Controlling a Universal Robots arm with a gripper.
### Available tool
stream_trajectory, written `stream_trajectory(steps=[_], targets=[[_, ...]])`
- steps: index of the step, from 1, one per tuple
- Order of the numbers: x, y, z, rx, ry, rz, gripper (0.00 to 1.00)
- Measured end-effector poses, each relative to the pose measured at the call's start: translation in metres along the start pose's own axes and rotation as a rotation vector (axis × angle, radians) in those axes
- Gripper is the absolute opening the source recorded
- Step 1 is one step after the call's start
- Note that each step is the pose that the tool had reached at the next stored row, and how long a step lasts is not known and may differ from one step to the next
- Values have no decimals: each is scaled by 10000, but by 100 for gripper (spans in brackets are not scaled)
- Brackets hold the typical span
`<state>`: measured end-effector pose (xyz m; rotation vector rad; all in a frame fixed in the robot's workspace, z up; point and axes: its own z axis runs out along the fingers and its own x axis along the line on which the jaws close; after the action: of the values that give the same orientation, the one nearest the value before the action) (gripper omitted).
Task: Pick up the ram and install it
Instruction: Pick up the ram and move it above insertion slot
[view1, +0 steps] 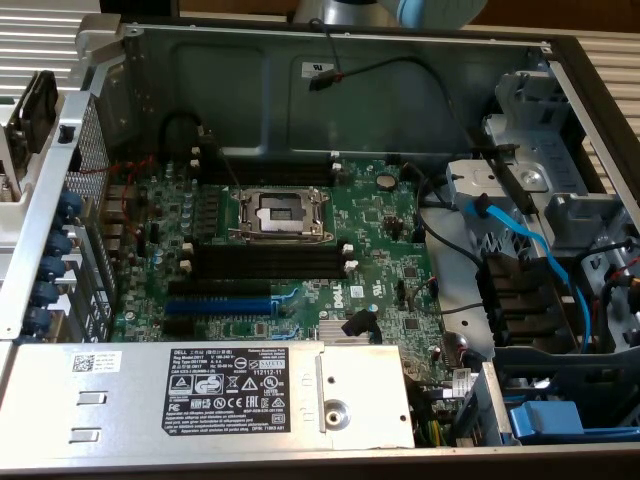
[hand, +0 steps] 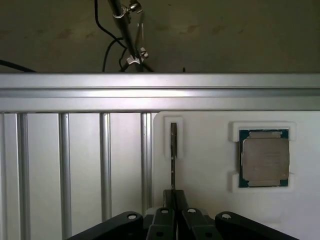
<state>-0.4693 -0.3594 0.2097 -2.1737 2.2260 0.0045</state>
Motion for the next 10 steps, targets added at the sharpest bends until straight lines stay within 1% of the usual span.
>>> stream_trajectory(steps=[6,10], targets=[[-4,-3,-158,8,11,0,12],[-5,-4,-212,6,29,-1,12]])
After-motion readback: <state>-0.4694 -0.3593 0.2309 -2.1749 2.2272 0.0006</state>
